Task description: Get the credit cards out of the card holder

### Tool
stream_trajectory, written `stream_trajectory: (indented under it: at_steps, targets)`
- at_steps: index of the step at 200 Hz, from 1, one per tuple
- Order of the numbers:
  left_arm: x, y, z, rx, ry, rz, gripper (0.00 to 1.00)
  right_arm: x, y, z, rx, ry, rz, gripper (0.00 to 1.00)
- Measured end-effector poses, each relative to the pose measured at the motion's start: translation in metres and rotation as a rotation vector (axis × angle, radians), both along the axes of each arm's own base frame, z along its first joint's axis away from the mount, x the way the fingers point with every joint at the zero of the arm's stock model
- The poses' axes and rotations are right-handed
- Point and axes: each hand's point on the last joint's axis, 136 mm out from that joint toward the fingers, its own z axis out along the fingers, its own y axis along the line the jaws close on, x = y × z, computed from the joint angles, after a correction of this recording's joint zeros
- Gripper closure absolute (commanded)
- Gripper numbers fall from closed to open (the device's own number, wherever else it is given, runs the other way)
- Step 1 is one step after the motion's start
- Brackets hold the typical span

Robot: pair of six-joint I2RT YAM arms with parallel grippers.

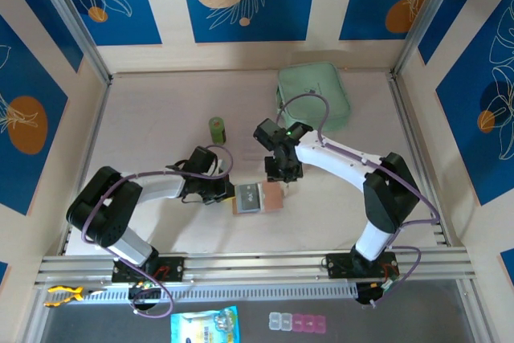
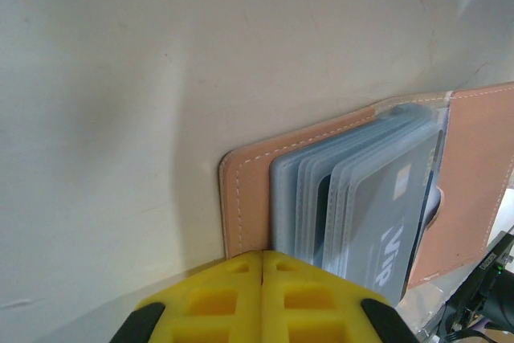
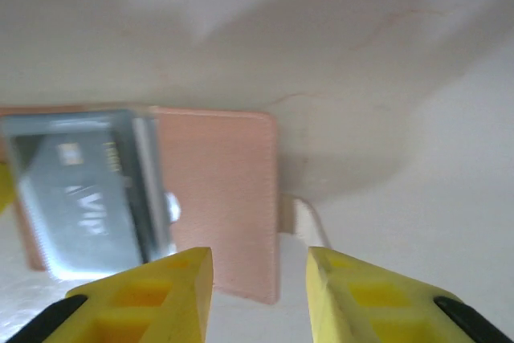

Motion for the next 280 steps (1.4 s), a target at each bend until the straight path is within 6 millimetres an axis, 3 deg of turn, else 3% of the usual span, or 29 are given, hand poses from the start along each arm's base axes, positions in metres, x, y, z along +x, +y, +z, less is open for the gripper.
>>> stream_trajectory:
  at_steps: [35,74,113,187,223,280]
  targets:
    - [0.004,0.000,0.001,0.017,-0.008,-0.003,0.98,-0.007,0.023,0.004,0.058,0.013,0.046,0.66]
    - [0.007,0.000,0.001,0.027,-0.020,-0.008,0.98,-0.015,0.034,-0.022,0.042,0.090,0.064,0.66]
    - [0.006,0.001,0.000,0.031,-0.016,-0.008,0.98,-0.021,0.032,-0.053,-0.029,0.152,0.068,0.56]
    - [0.006,0.001,0.000,0.030,-0.015,-0.008,0.98,-0.030,0.018,-0.079,-0.108,0.194,0.067,0.48]
    - [0.006,0.001,0.000,0.031,-0.014,-0.008,0.98,-0.030,0.020,-0.081,-0.110,0.191,0.071,0.42]
    - [0.001,0.008,0.007,0.054,-0.009,0.000,0.98,-0.030,0.019,-0.083,-0.113,0.184,0.073,0.43]
